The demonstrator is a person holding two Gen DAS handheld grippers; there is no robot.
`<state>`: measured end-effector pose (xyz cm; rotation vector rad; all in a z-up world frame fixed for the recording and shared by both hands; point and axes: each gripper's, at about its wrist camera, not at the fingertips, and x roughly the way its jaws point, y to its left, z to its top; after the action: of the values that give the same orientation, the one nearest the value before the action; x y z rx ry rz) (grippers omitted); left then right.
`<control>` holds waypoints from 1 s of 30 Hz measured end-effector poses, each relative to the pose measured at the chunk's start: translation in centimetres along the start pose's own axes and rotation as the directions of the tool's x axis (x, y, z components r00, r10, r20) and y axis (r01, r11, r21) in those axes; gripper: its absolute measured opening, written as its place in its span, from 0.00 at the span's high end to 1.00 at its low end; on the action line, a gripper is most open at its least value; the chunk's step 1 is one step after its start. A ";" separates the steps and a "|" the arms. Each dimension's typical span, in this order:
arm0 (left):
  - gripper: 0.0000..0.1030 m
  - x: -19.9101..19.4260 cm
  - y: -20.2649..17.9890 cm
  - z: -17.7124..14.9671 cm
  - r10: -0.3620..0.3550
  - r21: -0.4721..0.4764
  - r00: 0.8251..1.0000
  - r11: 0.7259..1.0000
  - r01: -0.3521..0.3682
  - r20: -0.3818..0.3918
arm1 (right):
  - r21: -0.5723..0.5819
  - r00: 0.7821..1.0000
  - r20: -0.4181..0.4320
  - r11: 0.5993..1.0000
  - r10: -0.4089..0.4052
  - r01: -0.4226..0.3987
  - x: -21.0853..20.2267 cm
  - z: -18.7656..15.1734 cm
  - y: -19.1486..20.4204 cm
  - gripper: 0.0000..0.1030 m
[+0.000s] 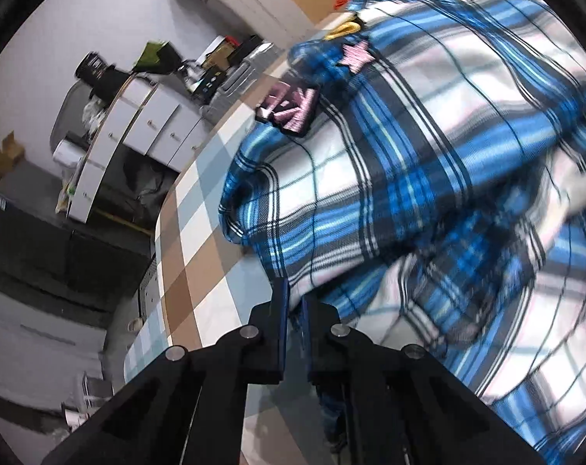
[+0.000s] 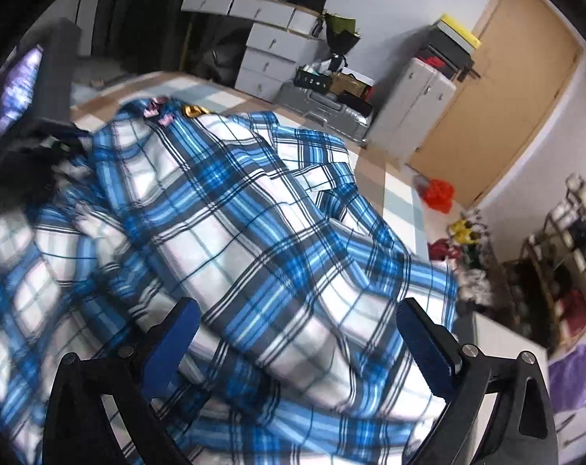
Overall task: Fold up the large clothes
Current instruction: 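Lower the shirt onto the bed and open both grippers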
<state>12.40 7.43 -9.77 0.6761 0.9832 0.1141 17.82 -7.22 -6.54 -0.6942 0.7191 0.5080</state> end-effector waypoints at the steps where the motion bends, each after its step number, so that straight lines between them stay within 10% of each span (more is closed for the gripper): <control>1: 0.98 -0.2 0.2 -0.3 -0.009 -0.004 1.000 1.000 0.009 0.013 | -0.030 1.000 -0.009 0.999 0.015 -0.015 0.6 0.2 0.3 0.09; 3: 1.00 -0.2 0.5 -0.1 -0.037 -0.034 0.999 0.999 0.038 0.018 | -0.066 0.999 -0.037 0.998 0.000 -0.003 1.7 0.4 0.7 0.20; 5: 1.00 -0.1 1.0 0.0 -0.068 -0.072 0.997 0.995 0.070 0.024 | -0.061 0.995 -0.093 0.998 0.020 -0.026 3.3 0.6 0.4 0.50; 6: 1.00 -0.1 1.3 0.0 -0.082 -0.084 0.996 0.993 0.084 0.023 | -0.038 0.991 -0.125 0.998 0.040 -0.045 3.9 0.6 -0.1 0.85; 7: 1.00 0.1 1.6 -0.1 -0.088 -0.096 0.996 0.991 0.089 0.017 | -0.007 0.991 -0.129 0.999 0.049 -0.050 4.0 0.7 -0.6 0.91; 12: 1.00 2.3 4.5 -1.3 -0.114 -0.229 0.993 0.968 0.104 -0.031 | 0.169 0.999 -0.048 0.986 -0.006 0.014 2.9 1.6 -4.9 0.92; 18: 1.00 -2.4 3.9 -0.5 -0.216 -0.242 0.966 0.939 0.245 0.139 | 0.201 0.999 -0.005 0.978 0.050 -0.048 1.0 1.8 -5.5 0.91; 19: 0.92 -3.0 2.6 0.4 -0.229 -0.179 0.964 0.951 0.251 0.133 | 0.204 0.998 0.003 0.977 0.063 -0.062 0.4 1.7 -5.2 0.91; 22: 0.27 -3.6 -0.3 1.3 -0.266 -0.048 0.958 0.961 0.272 0.107 | 0.252 0.992 0.013 0.959 0.127 -0.127 -0.1 1.6 -4.5 0.91; 30: 0.28 -2.6 -0.1 3.7 -0.289 -0.047 0.951 0.954 0.295 0.112 | 0.340 0.979 0.044 0.919 0.198 -0.201 -1.8 0.2 -3.6 0.84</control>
<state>13.90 4.58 -6.60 0.4671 0.9651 -0.1490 19.01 -9.77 -3.69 -0.2923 0.8505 0.5546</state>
